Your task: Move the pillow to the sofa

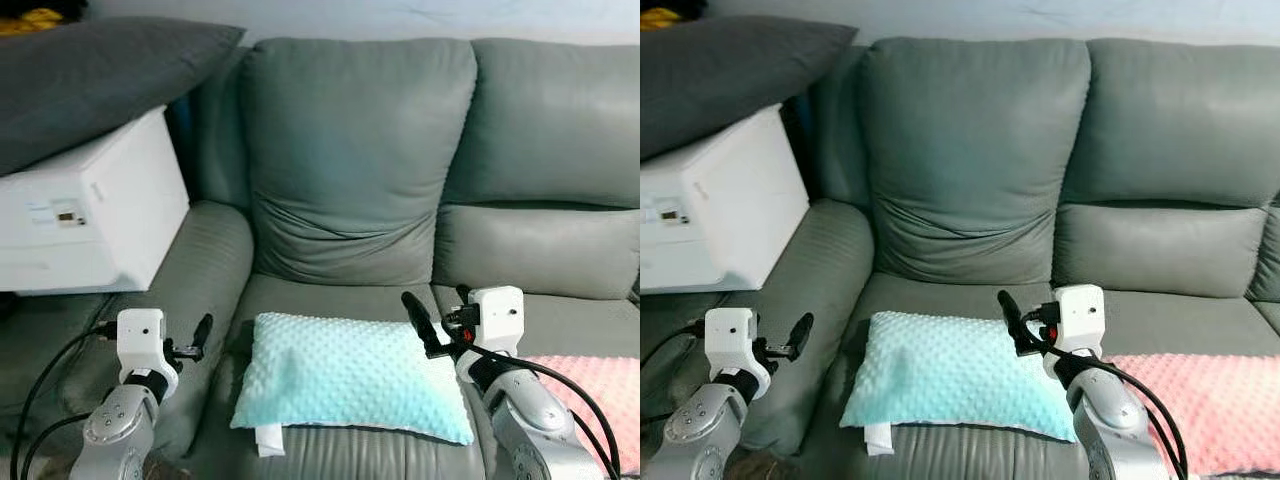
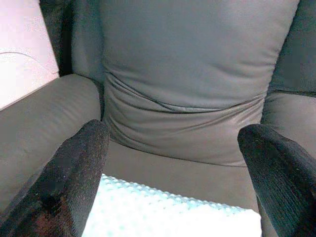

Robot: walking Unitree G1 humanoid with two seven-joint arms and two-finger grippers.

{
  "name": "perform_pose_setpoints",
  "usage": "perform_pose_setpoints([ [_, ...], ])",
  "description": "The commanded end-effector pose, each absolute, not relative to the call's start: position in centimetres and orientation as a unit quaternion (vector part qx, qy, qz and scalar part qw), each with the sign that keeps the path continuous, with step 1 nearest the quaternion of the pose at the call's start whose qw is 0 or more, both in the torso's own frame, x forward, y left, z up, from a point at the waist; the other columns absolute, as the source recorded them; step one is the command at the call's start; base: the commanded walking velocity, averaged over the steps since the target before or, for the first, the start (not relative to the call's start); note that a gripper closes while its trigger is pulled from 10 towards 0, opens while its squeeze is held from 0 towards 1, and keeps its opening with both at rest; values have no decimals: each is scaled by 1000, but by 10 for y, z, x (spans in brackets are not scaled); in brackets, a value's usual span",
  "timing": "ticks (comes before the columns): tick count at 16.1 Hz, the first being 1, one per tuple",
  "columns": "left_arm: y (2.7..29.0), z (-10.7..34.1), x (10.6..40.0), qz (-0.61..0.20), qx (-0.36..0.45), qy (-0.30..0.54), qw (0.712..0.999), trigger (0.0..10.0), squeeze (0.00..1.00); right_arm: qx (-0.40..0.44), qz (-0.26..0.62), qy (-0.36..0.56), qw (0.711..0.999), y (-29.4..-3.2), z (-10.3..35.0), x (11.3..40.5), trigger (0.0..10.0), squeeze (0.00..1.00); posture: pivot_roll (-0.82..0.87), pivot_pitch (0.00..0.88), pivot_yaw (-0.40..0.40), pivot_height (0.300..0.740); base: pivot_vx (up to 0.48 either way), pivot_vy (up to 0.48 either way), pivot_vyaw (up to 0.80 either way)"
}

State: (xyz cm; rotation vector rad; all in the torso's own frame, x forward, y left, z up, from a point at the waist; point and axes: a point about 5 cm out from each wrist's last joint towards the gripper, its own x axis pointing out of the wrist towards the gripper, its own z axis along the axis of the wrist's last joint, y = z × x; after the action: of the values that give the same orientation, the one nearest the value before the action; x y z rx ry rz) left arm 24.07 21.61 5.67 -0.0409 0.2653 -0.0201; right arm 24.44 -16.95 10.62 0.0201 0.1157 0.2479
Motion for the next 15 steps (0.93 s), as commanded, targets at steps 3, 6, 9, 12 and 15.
perform_pose_setpoints([
  [3, 218, 59, 241, -9, -13, 132, 991, 10000, 0, 8, 123, 54, 991, -169, 110, 245, 10000, 0, -137, 0, 33, 740, -171, 0, 0],
  [6, 219, 59, 242, -8, -9, 134, 991, 10000, 0, 8, 122, 53, 991, -169, 109, 247, 10000, 0, -139, 0, 34, 740, -257, 0, 0],
  [9, 219, 58, 242, -7, -8, 136, 991, 10000, 0, 9, 123, 53, 991, -169, 110, 247, 10000, 0, -139, 0, 34, 740, -257, 0, 0],
  [12, 219, 58, 241, -7, -8, 137, 991, 10000, 0, 8, 123, 52, 991, -169, 109, 247, 10000, 0, -138, 0, 33, 740, -257, 0, 0],
  [15, 219, 58, 242, -8, -8, 137, 991, 10000, 0, 8, 123, 52, 991, -168, 109, 248, 10000, 0, -139, 0, 34, 740, -256, 0, 0],
])
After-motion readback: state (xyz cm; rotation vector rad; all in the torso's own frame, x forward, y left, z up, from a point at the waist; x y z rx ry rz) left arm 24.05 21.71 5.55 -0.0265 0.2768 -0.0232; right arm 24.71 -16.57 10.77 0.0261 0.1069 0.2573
